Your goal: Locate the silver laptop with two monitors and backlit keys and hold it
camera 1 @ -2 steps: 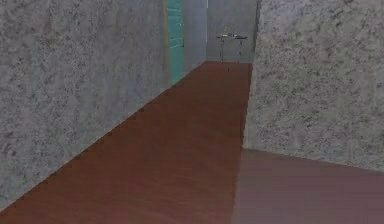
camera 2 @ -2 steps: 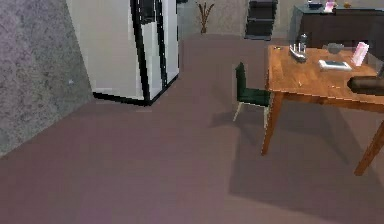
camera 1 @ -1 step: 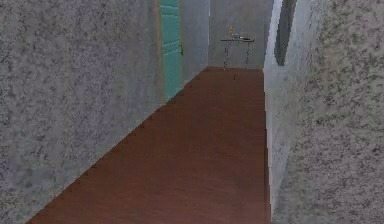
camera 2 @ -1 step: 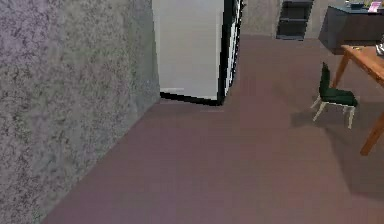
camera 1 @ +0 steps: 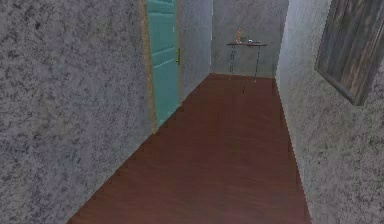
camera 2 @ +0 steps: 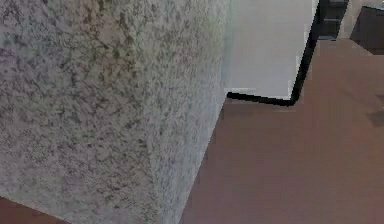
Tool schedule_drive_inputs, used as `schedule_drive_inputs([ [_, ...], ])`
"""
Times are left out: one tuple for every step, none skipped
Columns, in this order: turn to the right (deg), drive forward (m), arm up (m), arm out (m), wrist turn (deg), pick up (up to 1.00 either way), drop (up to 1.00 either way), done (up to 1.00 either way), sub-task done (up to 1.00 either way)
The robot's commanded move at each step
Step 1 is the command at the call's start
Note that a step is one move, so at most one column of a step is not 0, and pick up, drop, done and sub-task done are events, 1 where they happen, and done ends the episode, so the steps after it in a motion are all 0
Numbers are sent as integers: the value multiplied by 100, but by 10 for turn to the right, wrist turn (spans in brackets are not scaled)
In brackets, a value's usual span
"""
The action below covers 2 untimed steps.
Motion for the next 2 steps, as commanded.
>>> schedule_drive_inputs([
  [90, 0, 0, 0, 0, 0, 0, 0, 0],
  [30, 0, 0, 0, 0, 0, 0, 0, 0],
])
